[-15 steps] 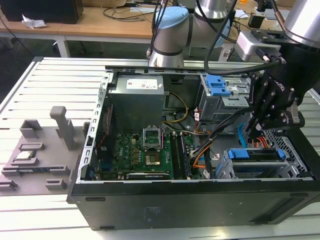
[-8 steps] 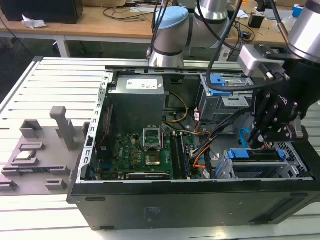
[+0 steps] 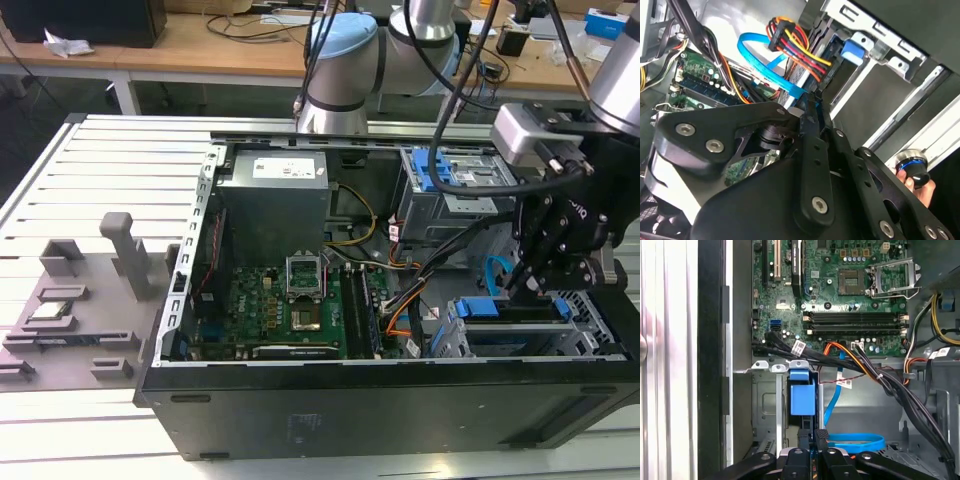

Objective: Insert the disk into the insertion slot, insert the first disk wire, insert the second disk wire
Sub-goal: 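Insert the second disk wire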

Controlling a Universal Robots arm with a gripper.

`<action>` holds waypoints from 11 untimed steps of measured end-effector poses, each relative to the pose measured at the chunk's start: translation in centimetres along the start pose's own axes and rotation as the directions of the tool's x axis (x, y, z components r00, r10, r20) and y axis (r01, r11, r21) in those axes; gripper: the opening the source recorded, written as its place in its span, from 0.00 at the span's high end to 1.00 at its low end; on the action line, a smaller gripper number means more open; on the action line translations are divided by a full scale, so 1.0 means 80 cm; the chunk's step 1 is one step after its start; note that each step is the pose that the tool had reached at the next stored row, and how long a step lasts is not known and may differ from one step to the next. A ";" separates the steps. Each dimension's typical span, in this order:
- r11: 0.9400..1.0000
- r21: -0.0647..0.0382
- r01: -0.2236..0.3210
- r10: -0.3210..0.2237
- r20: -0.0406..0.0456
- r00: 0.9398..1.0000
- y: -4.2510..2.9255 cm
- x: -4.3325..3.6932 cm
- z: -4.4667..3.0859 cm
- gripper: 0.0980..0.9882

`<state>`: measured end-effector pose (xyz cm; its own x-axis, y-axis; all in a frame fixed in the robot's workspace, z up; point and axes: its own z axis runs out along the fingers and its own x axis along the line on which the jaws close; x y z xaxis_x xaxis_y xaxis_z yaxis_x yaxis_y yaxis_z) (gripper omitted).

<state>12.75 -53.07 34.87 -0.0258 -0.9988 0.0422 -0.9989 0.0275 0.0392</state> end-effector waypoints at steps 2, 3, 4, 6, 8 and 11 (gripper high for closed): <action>1.000 0.000 0.000 0.000 0.000 1.000 -0.0006 -0.001 0.0018 0.93; 1.000 0.000 0.000 0.000 0.000 1.000 -0.0007 -0.001 0.0025 0.93; 1.000 0.000 0.000 0.000 0.000 1.000 -0.0009 -0.001 0.0032 0.93; 1.000 0.000 0.000 0.000 0.000 1.000 -0.0009 -0.002 0.0036 0.93; 1.000 0.000 0.001 -0.001 0.000 1.000 -0.0009 -0.002 0.0038 0.93; 1.000 0.000 0.003 -0.003 0.000 1.000 -0.0010 -0.002 0.0052 0.93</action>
<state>12.82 -52.92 34.44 -0.0224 -0.9988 0.0424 -0.9989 0.0241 0.0393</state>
